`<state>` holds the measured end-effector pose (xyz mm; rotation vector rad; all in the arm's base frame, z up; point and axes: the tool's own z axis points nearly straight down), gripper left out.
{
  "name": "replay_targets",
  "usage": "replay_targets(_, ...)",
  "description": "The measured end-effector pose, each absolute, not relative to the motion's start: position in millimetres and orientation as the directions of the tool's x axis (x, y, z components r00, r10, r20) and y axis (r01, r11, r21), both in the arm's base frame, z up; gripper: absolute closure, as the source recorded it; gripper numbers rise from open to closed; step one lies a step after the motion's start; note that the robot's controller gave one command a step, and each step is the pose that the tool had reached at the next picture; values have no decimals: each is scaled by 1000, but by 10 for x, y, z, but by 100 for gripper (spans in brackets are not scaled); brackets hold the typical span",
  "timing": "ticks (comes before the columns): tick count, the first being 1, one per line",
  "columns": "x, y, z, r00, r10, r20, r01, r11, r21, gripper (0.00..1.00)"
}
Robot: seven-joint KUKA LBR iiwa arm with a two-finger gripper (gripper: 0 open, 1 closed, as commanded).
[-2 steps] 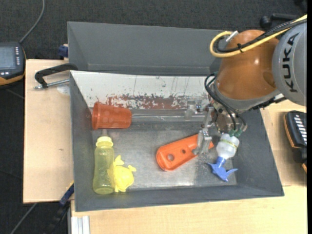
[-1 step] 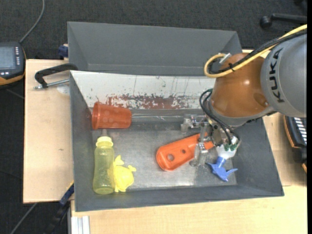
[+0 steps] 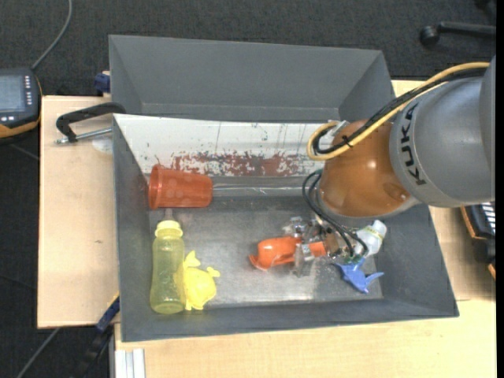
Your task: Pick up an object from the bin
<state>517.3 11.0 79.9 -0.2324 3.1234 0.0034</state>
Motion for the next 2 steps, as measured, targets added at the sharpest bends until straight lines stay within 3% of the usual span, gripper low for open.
replay_targets(1,5173,110,799,-989,-148,-10,-148,989,1,100)
replay_targets(2,5345,451,1286,-939,-343,-16,-343,939,0,100)
